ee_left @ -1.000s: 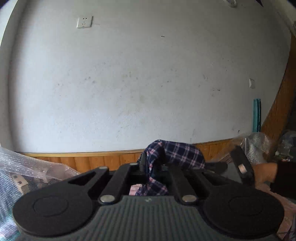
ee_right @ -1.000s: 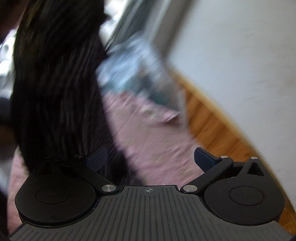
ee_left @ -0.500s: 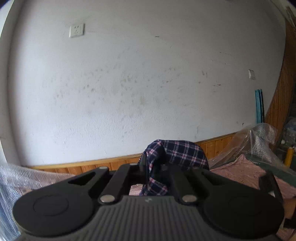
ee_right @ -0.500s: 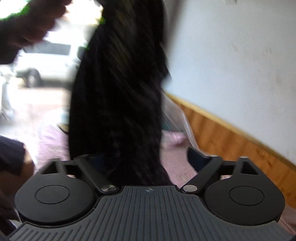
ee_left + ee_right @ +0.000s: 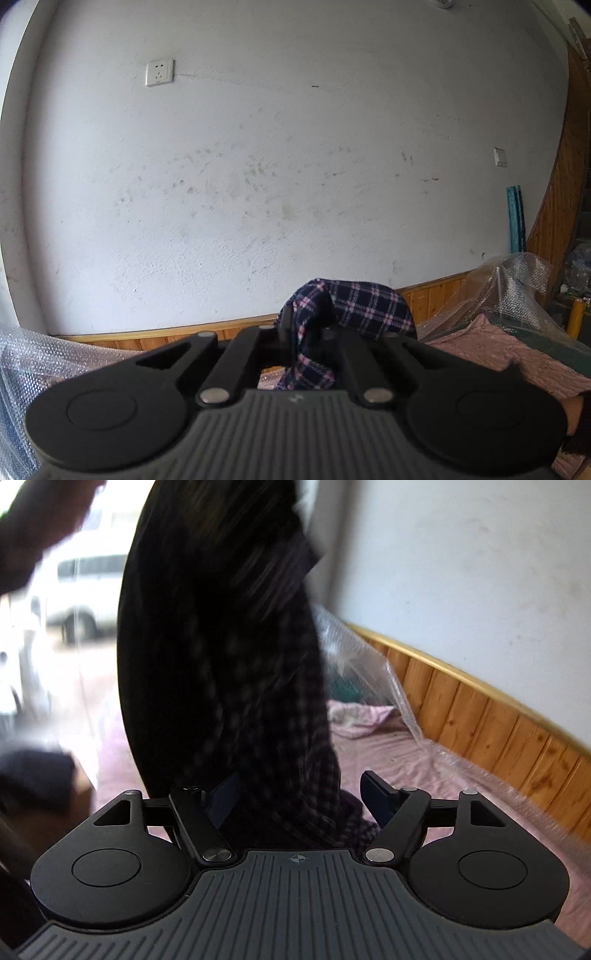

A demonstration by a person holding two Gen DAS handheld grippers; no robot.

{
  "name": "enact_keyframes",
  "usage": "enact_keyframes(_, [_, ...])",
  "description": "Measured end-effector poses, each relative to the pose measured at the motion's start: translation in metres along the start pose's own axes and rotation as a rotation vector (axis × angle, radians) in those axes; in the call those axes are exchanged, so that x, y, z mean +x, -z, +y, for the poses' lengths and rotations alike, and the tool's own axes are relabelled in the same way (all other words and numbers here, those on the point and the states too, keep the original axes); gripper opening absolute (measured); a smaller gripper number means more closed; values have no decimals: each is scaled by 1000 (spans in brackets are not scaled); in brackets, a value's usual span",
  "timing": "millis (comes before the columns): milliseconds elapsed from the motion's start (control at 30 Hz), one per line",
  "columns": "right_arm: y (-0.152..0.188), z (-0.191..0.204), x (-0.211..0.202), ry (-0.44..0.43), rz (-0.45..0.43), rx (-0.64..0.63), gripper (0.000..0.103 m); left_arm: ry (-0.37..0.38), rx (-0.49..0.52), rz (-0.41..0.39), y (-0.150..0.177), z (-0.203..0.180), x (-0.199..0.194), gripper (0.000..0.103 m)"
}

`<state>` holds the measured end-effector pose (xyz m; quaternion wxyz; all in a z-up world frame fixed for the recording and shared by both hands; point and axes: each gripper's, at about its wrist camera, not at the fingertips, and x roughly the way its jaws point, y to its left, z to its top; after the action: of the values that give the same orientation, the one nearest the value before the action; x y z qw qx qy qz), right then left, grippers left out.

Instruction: Fold clothes

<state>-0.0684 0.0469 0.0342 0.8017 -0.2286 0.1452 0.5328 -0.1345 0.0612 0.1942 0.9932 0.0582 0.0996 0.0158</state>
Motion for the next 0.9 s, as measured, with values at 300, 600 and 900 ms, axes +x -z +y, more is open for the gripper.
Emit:
enact_keyframes(300, [-26, 14, 29, -46, -53, 37, 74, -33, -10, -18, 4, 16, -19, 3])
enact_keyframes(600, [-55, -2, 65, 24, -91, 209, 6, 0, -12, -35, 9, 27, -33, 3])
enact_keyframes(900, [-92, -69, -67, 224, -281, 220, 4, 79, -91, -195, -31, 57, -47, 3])
